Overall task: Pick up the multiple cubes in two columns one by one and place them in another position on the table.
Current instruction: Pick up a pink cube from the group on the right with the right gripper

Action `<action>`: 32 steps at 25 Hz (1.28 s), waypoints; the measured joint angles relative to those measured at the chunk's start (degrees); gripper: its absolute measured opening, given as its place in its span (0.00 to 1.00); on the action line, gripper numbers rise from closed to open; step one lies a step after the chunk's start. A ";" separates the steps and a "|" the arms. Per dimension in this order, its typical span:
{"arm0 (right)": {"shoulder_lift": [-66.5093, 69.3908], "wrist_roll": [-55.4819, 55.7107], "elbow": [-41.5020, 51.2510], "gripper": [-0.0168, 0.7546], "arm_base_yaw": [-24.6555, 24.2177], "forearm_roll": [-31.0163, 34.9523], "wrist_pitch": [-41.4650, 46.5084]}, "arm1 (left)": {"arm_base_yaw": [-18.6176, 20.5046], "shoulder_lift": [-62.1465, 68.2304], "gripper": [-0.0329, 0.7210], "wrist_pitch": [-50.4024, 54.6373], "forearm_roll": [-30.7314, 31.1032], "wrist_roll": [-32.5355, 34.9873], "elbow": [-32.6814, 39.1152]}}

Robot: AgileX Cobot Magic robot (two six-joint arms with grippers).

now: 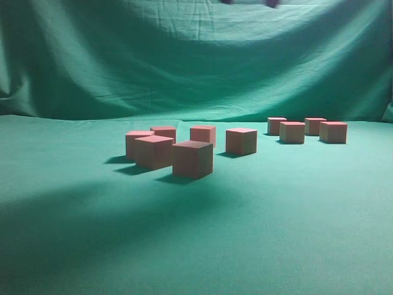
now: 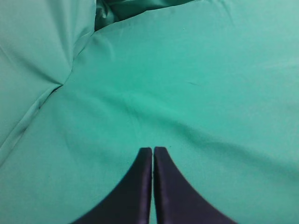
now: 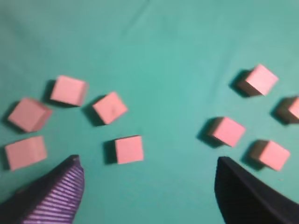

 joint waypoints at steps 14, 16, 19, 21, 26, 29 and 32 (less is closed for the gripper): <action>12.93 2.50 0.00 0.75 -11.73 6.13 -6.25 | 0.00 0.00 0.04 0.00 0.00 0.00 0.00; 14.77 2.22 0.00 0.75 -11.73 6.24 -8.03 | 0.00 0.00 0.04 0.00 0.00 0.00 0.00; 16.84 1.93 0.00 0.69 -11.73 6.01 -10.47 | 0.00 0.00 0.04 0.00 0.00 0.00 0.00; 17.57 1.93 0.00 0.69 -11.73 5.51 -12.14 | 0.00 0.00 0.04 0.00 0.00 0.00 0.00; 18.69 1.84 0.00 0.69 -11.73 2.81 -13.88 | 0.00 0.00 0.04 0.00 0.00 0.00 0.00; 19.74 1.84 0.00 0.69 -11.73 2.48 -14.13 | 0.00 0.00 0.04 0.00 0.00 0.00 0.00; 20.65 1.84 0.00 0.62 -11.73 2.48 -14.21 | 0.00 0.00 0.04 0.00 0.00 0.00 0.00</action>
